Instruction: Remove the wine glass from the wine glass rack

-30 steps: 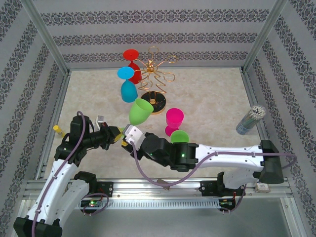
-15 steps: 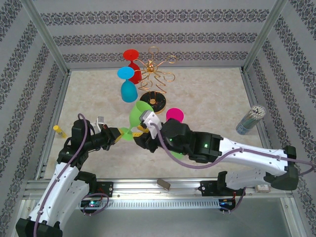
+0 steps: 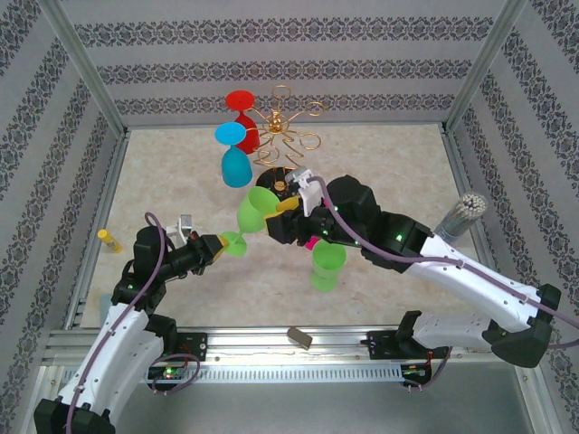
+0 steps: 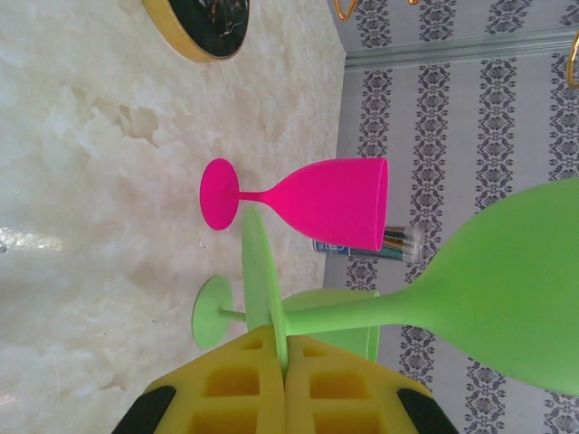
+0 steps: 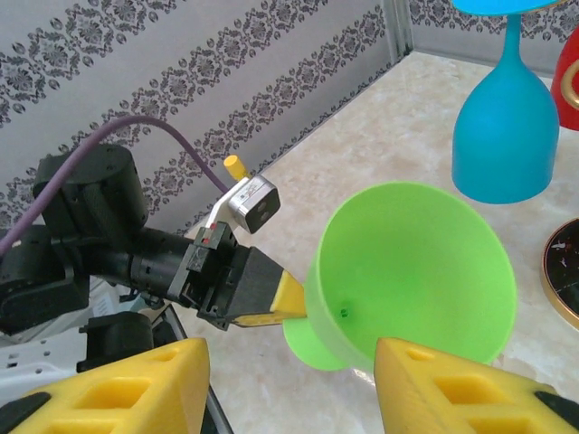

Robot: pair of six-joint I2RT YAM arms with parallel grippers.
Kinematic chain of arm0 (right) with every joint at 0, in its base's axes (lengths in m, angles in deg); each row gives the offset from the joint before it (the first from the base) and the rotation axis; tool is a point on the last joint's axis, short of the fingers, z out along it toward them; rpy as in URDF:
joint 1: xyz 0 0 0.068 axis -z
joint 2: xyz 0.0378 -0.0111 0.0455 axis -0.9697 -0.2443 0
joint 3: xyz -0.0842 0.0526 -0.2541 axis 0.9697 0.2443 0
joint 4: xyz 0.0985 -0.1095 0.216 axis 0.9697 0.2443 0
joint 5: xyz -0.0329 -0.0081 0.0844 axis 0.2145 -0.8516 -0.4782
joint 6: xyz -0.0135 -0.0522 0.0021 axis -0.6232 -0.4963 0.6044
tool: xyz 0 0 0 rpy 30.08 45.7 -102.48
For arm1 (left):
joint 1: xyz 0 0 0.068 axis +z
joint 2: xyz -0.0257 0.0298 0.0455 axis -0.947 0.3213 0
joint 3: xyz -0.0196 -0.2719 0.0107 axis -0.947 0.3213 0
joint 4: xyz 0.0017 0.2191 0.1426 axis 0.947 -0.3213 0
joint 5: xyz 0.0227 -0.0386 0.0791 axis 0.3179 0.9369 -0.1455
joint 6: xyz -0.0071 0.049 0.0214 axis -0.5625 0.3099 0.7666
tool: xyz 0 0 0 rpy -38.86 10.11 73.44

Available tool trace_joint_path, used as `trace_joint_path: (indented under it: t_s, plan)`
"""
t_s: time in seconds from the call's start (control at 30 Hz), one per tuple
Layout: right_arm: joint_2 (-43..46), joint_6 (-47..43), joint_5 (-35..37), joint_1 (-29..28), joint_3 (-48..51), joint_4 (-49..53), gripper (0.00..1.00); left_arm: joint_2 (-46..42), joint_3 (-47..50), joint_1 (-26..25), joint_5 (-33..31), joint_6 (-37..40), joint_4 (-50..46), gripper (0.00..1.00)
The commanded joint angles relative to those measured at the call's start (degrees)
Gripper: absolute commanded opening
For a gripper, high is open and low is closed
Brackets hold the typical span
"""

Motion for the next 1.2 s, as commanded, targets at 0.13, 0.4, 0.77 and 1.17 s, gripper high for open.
trace_joint_path:
  t_s: [0.13,0.4,0.77,1.17]
  plan:
    - [-5.7,-0.6,-7.7,3.2,-5.3,1.5,0.54,-1.6,1.4,0.6,0.0,1.0,5.8,0.0]
    - [-13.0,-2.3,-10.7,3.8,-10.3,1.8,0.52,-1.8,1.5,0.6,-0.3,1.9,4.0,0.0]
    - [-15.6,-3.3,-11.2,3.8,-12.0,2.3,0.27,-1.8,1.2,0.6,-0.9,2.5,2.8,0.0]
    - [-16.2,-3.3,-11.9,3.8,-11.7,2.6,0.0,-1.8,-0.2,0.6,-1.9,3.2,0.9,0.01]
